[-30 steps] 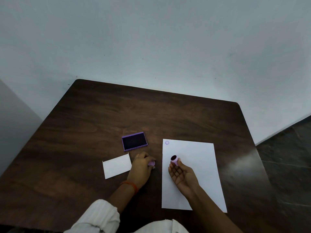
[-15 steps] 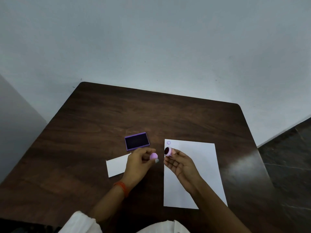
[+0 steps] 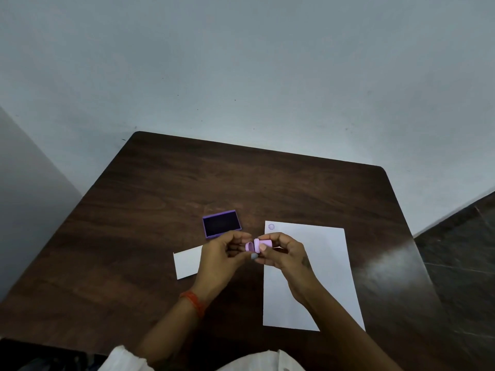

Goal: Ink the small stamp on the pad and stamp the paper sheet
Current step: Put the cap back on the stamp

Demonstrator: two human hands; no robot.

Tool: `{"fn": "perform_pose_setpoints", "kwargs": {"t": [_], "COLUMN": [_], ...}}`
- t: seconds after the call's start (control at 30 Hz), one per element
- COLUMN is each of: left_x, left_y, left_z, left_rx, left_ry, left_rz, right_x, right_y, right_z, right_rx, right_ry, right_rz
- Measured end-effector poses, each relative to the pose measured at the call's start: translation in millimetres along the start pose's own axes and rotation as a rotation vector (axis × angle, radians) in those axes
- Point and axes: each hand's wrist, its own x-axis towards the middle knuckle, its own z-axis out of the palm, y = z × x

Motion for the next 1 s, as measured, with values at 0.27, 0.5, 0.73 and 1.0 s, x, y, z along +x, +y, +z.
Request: {"fn": "perform_pose_setpoints", "kwargs": {"t": [0.27,0.5,0.73,1.0], "left_x": [-3.0,-6.5,-8.3,-8.7], "left_y": [1.3,0.8,2.6,-0.5], "left_z": [-4.3,-4.4,-8.3,-6.3], "left_rx": [-0.031,-0.053,-0.066,-0.091], "left_ry": [-0.016,-0.022,-0.046,-0.046], "left_rz": [0.006,-0.036,-0.023,-0.066], "right_x": [-2.4,-6.2,-4.7,-4.6], "right_y": [3.2,-0.5,-1.7,-0.5], "right_z": [-1.8,-3.2,-1.7,-1.7], "right_rx": [-0.147,-0.119,-0.055,0.013], "right_ry": [-0.025,-0.122,-0.151,-0.157], "right_rz": [-0.078,-0.101,0.007,0.052]}}
